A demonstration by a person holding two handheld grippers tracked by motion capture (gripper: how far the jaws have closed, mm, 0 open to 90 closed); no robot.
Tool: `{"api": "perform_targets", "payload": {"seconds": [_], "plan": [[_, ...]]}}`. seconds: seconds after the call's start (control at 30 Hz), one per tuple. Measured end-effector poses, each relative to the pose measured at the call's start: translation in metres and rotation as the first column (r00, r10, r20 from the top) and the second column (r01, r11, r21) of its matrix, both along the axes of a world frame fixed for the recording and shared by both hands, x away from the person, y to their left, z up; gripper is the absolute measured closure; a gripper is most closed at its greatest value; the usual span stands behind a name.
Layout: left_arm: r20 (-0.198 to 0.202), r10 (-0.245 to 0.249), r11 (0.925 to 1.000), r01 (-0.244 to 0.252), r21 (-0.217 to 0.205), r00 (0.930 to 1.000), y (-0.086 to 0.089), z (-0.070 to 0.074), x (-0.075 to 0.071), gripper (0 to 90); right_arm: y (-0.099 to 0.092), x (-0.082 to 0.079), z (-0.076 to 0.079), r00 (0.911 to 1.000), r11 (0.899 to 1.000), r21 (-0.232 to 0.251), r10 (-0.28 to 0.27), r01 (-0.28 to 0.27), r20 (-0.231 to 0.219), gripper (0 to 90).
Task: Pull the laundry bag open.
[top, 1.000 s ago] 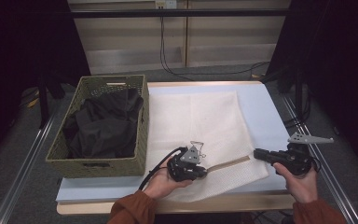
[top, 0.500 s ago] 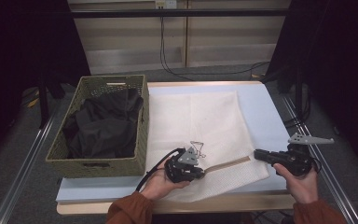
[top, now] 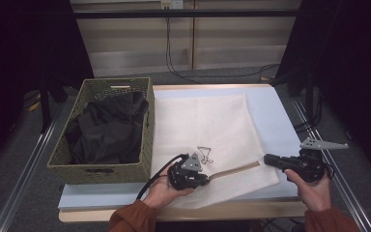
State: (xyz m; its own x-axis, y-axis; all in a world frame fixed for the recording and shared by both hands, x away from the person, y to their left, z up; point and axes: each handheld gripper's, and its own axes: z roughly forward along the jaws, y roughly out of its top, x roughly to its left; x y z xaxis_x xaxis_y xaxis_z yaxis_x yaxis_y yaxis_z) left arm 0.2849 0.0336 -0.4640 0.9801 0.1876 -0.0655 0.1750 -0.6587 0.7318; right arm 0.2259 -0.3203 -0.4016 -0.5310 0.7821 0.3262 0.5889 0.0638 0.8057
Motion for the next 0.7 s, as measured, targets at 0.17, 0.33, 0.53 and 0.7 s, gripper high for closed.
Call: {"api": "perform_targets", "payload": {"seconds": [0.17, 0.33, 0.53, 0.7], "plan": [[0.001, 0.007, 0.9999, -0.007, 0.008, 1.0000, 0.004, 0.001, 0.000, 81.9, -0.001, 0.000, -0.001, 0.9999, 1.000, 0.009, -0.006, 0.006, -0.010, 85.3], [-0.007, 0.027, 0.9996, -0.027, -0.007, 0.9996, 0.011, -0.001, -0.002, 81.9, -0.003, -0.002, -0.002, 0.9999, 1.000, 0.009, -0.016, 0.016, -0.006, 85.3], [-0.007, 0.034, 0.9994, -0.034, -0.002, 0.9994, 0.017, -0.001, -0.002, 81.9, -0.004, -0.003, -0.004, 0.9998, 1.000, 0.009, -0.016, 0.017, -0.010, 85.3], [0.004, 0.035, 0.9991, -0.035, 0.026, 0.9994, 0.023, 0.003, -0.004, 81.9, -0.006, -0.003, -0.005, 0.9998, 1.000, 0.011, -0.016, 0.016, -0.012, 85.3]]}}
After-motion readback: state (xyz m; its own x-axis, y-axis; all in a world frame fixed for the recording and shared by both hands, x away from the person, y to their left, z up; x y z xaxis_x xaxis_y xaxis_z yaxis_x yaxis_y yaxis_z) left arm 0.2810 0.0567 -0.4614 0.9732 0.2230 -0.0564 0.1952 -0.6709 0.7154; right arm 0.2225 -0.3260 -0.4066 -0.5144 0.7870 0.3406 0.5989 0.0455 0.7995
